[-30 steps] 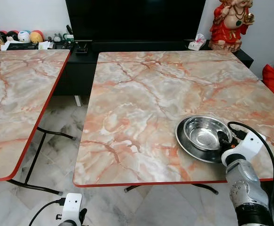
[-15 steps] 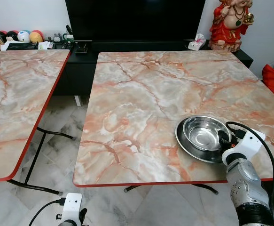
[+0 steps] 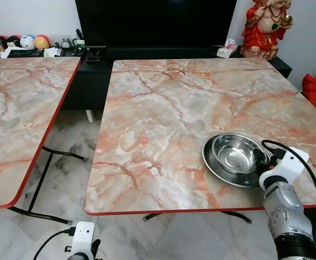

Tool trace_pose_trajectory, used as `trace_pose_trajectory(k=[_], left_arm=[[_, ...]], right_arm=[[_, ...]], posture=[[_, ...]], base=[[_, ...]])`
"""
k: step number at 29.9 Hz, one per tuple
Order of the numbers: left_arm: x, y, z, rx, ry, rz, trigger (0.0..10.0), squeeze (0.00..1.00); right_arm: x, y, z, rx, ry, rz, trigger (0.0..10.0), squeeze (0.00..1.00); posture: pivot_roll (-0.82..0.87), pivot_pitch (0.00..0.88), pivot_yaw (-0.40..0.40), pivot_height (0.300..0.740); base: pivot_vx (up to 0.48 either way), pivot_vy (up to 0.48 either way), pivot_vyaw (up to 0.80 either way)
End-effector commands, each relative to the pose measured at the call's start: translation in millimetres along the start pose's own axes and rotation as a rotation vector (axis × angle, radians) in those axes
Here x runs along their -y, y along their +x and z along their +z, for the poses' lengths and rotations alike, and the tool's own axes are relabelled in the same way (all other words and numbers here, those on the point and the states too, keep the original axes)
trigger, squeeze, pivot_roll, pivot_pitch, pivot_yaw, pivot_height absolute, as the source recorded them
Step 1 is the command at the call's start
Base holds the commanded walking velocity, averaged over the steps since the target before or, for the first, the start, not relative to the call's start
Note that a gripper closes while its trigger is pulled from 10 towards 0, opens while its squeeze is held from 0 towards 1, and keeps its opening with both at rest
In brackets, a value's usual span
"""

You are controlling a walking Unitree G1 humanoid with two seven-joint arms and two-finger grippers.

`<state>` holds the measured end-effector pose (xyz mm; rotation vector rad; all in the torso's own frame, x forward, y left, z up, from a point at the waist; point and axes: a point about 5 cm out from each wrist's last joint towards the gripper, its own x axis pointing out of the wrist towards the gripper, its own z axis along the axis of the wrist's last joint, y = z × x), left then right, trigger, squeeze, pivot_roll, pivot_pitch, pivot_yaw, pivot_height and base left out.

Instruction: Setting the table

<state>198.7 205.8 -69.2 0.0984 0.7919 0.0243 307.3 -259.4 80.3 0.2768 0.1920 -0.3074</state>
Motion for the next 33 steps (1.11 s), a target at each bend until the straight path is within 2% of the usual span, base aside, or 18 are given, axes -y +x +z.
trace_pose_trajectory(k=[1, 3, 6, 8, 15, 18, 21, 25, 28, 33], left_arm=[[0.5, 0.5, 0, -0.007, 0.016, -0.001, 10.0, 0.0], [0.1, 0.4, 0, -0.008, 0.016, 0.0, 10.0, 0.0], [-0.1, 0.3, 0, -0.009, 0.015, 0.0, 10.0, 0.0], [0.3, 0.4, 0, -0.01, 0.016, -0.002, 10.0, 0.0], [0.5, 0.3, -1, -0.012, 0.016, -0.002, 10.0, 0.0], [0.5, 0.2, -1, -0.012, 0.019, 0.001, 10.0, 0.0], [0.3, 0.2, -1, -0.007, 0.018, 0.006, 10.0, 0.0], [-0.5, -0.2, -1, -0.005, 0.02, 0.01, 10.0, 0.0], [-1.8, -0.4, -2, -0.007, 0.021, 0.019, 10.0, 0.0], [-1.9, -0.8, -4, -0.021, 0.01, 0.027, 10.0, 0.0]], right_arm=[[-0.5, 1.8, 2, -0.002, -0.02, 0.001, 10.0, 0.0], [0.9, 1.5, 7, 0.04, -0.055, -0.018, 10.0, 0.0], [1.0, 0.9, 18, 0.122, -0.018, -0.026, 10.0, 0.0], [-2.4, -1.3, 31, 0.218, -0.023, -0.007, 10.0, 0.0], [-6.6, -5.9, 45, 0.335, 0.017, 0.017, 10.0, 0.0], [-13.4, -8.8, 51, 0.388, -0.035, 0.042, 10.0, 0.0], [-19.7, -10.8, 52, 0.417, -0.065, 0.08, 10.0, 0.0], [-38.0, -17.1, 50, 0.459, -0.068, 0.169, 10.0, 0.0], [-51.7, -22.9, 38, 0.442, -0.086, 0.223, 10.0, 0.0], [-57.5, -27.5, 27, 0.425, -0.134, 0.254, 10.0, 0.0]], posture=[[0.06, 0.0, -0.021, 0.74], [0.06, 0.0, -0.02, 0.74], [0.05, 0.0, -0.019, 0.74], [0.05, 0.0, -0.019, 0.74], [0.05, 0.0, -0.02, 0.74], [0.05, 0.0, -0.022, 0.74], [0.05, 0.0, -0.022, 0.74], [0.05, 0.0, -0.024, 0.74], [0.04, 0.0, -0.023, 0.74], [0.05, 0.0, -0.031, 0.74]], base=[[0.0, 0.0, 0.0], [0.0, 0.0, 0.0], [0.0, 0.0, 0.0], [0.0, 0.0, 0.0], [0.0, 0.0, 0.0], [0.0, 0.0, 0.0], [0.0, 0.0, 0.0], [0.0, 0.0, 0.0], [0.0, 0.0, 0.0], [0.0, 0.0, 0.0]])
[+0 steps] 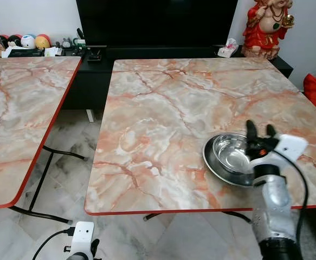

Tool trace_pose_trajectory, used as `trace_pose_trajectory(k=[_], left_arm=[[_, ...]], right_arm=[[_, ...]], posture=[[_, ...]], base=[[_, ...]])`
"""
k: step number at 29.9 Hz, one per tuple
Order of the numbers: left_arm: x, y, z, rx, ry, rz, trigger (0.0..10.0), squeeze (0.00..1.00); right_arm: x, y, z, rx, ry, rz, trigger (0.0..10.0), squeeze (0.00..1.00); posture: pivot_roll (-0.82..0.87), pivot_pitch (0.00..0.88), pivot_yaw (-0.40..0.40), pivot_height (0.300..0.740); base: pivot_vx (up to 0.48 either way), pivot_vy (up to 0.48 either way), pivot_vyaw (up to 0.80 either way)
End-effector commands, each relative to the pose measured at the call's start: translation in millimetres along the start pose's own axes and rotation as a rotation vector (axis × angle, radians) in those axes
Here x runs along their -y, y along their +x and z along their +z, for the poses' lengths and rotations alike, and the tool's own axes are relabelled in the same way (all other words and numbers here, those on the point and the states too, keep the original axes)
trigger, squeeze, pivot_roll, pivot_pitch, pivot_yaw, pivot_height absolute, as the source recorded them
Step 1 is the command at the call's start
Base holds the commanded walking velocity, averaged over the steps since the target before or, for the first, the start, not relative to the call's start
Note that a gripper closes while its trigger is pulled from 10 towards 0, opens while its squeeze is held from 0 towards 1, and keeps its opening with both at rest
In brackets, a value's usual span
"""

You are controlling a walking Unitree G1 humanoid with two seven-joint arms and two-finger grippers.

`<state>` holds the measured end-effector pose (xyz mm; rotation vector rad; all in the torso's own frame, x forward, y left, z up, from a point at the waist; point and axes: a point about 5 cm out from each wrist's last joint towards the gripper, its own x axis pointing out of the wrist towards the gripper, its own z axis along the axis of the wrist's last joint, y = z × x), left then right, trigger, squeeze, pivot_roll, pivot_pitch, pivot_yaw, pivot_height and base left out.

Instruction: Setting the table

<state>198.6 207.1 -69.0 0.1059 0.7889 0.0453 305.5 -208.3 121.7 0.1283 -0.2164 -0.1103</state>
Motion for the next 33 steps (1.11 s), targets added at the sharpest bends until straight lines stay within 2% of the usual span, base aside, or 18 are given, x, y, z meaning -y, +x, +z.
trace_pose_trajectory(k=[1, 7, 14, 33], left_arm=[[-0.3, -0.7, -4, -0.024, 0.01, 0.005, 10.0, 0.0], [1.6, -0.4, -4, -0.023, 0.013, -0.002, 10.0, 0.0], [5.9, 0.6, -1, -0.017, 0.008, -0.012, 10.0, 0.0], [0.5, 0.6, 0, -0.016, 0.007, 0.005, 10.0, 0.0]], right_arm=[[-1.7, -1.2, 4, 0.022, -0.032, 0.025, 10.0, 0.0], [1.7, 3.0, 9, 0.043, -0.056, 0.028, 10.0, 0.0], [3.5, 8.2, 12, 0.053, -0.053, 0.017, 10.0, 0.0], [-2.8, 9.5, 11, 0.055, -0.023, 0.031, 10.0, 0.0]], posture=[[0.05, 0.0, -0.033, 0.74], [0.04, 0.0, -0.034, 0.74], [0.05, 0.0, -0.035, 0.74], [0.06, 0.0, -0.035, 0.74]], base=[[0.0, 0.0, 0.0], [0.0, 0.328, 0.0], [0.0, 0.337, 0.64], [0.0, 0.459, 0.0]])
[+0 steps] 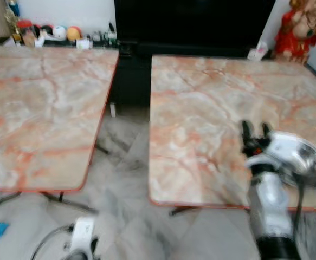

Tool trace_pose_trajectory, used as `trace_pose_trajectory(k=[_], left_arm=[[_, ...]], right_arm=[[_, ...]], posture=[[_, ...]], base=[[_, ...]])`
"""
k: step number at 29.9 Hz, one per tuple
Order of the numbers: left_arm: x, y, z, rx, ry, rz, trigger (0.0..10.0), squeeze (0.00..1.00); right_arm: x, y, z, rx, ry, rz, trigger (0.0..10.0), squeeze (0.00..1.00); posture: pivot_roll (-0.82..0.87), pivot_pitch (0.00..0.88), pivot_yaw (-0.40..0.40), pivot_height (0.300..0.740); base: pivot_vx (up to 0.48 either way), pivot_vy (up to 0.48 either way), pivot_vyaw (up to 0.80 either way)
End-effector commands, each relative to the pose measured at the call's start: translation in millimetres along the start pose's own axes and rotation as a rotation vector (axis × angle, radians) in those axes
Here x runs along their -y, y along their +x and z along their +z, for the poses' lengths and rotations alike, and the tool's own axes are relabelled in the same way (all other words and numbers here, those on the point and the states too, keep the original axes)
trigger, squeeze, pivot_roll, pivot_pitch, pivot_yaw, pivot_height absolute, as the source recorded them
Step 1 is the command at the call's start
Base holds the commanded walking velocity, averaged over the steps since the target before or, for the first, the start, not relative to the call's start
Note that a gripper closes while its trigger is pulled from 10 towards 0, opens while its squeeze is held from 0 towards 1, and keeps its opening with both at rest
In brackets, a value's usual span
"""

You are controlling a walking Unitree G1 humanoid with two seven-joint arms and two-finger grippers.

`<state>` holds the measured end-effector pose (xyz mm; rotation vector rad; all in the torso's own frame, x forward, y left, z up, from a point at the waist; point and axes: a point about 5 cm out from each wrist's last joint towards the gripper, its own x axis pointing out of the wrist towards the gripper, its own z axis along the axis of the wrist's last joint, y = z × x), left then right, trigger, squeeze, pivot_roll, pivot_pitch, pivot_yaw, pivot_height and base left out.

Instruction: Setting the table

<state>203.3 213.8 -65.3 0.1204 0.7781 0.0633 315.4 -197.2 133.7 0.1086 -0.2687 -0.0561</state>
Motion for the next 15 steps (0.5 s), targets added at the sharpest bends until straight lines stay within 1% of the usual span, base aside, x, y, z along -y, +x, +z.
trace_pose_trajectory(k=[1, 5, 15], left_arm=[[7.3, -0.9, -6, -0.026, 0.0, -0.017, 10.0, 0.0], [7.1, -1.2, -7, -0.028, -0.004, -0.013, 10.0, 0.0], [6.9, -1.4, -7, -0.028, -0.007, -0.01, 10.0, 0.0]], right_arm=[[9.6, -1.8, 2, 0.005, -0.013, -0.025, 10.0, 0.0], [3.0, -2.5, 1, 0.002, -0.016, -0.002, 10.0, 0.0], [-2.6, -3.9, -3, -0.015, -0.024, 0.029, 10.0, 0.0]], posture=[[0.06, 0.0, -0.035, 0.74], [0.06, 0.0, -0.034, 0.74], [0.06, 0.0, -0.035, 0.74]], base=[[0.0, 0.48, 0.0], [0.0, 0.48, 0.0], [0.0, 0.48, 0.0]])
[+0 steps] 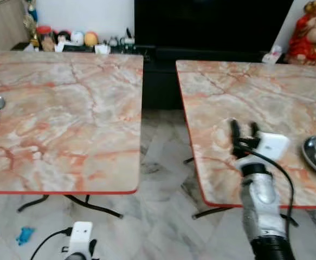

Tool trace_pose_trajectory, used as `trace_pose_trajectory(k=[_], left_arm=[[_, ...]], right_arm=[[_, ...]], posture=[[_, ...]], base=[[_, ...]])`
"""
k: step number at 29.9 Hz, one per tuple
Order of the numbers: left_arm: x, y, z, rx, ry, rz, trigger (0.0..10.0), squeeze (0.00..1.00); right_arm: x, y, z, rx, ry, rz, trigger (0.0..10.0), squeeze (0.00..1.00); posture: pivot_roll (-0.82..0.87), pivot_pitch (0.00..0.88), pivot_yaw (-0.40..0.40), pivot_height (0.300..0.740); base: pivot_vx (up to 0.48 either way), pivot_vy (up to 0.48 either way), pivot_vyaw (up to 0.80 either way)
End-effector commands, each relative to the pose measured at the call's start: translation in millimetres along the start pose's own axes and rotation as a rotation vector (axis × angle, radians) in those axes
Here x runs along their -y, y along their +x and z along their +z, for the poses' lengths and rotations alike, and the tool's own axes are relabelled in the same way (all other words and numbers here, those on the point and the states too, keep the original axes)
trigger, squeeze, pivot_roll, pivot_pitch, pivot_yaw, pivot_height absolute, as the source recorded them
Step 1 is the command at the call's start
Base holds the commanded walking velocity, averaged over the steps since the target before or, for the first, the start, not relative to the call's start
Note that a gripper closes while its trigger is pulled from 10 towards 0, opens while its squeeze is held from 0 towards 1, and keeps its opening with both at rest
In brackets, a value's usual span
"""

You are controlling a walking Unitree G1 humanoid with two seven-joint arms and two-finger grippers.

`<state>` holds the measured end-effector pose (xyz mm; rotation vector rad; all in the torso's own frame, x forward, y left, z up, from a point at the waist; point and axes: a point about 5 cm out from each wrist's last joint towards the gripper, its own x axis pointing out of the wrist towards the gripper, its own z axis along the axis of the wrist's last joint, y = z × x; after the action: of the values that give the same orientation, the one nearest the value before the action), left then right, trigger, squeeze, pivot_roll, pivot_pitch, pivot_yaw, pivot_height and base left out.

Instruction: Setting the table

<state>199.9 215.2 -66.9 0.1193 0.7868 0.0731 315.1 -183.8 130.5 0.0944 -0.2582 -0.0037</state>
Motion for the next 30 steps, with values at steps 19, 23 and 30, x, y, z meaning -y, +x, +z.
trace_pose_trajectory(k=[19, 23, 30], left_arm=[[11.0, -0.2, -2, -0.006, -0.002, -0.021, 10.0, 0.0], [11.5, -0.2, -2, -0.004, -0.002, -0.022, 10.0, 0.0], [12.4, -0.2, -2, 0.0, -0.004, -0.023, 10.0, 0.0]], right_arm=[[36.9, -37.9, -65, -0.302, -0.036, -0.177, 10.0, 0.0], [51.5, -54.1, -80, -0.383, -0.09, -0.287, 10.0, 0.0], [64.0, -90.6, -107, -0.532, -0.098, -0.426, 10.0, 0.0]], posture=[[0.06, 0.0, -0.045, 0.74], [0.06, 0.0, -0.046, 0.74], [0.06, 0.0, -0.046, 0.74]], base=[[0.0, 0.192, 0.0], [0.0, 0.0, 0.0], [0.0, 0.0, 0.0]])
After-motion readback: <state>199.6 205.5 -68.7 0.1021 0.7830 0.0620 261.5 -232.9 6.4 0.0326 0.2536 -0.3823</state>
